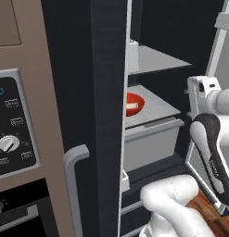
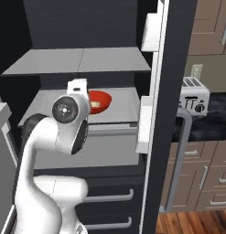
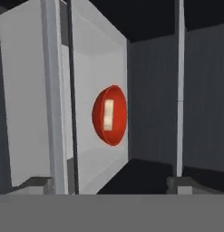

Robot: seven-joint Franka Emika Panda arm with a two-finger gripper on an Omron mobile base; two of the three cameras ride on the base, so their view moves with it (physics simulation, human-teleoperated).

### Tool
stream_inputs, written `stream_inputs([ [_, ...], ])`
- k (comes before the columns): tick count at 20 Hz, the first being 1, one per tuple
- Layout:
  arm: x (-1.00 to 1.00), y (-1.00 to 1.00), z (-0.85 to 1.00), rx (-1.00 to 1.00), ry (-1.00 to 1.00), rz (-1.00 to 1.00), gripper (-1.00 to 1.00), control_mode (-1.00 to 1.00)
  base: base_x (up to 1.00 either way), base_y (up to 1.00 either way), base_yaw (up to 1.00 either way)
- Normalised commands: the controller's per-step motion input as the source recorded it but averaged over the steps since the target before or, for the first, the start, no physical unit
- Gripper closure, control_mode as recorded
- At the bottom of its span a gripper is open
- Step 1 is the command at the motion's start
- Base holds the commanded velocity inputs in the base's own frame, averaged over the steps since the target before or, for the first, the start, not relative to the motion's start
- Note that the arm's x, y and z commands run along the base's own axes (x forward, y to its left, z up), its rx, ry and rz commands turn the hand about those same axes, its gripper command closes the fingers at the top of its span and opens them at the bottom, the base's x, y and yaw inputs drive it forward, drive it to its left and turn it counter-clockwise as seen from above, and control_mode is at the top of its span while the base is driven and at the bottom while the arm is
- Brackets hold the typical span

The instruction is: Place one of the steaks on the plate and the other in the bowl. Then place the bowl in the fridge.

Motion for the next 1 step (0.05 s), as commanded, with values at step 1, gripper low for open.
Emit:
stream_inputs([
  [1,-1.0,0.0,-0.16,0.0,-0.67,0.05,-1.0,-1.0,0.0,0.0,0.0],
])
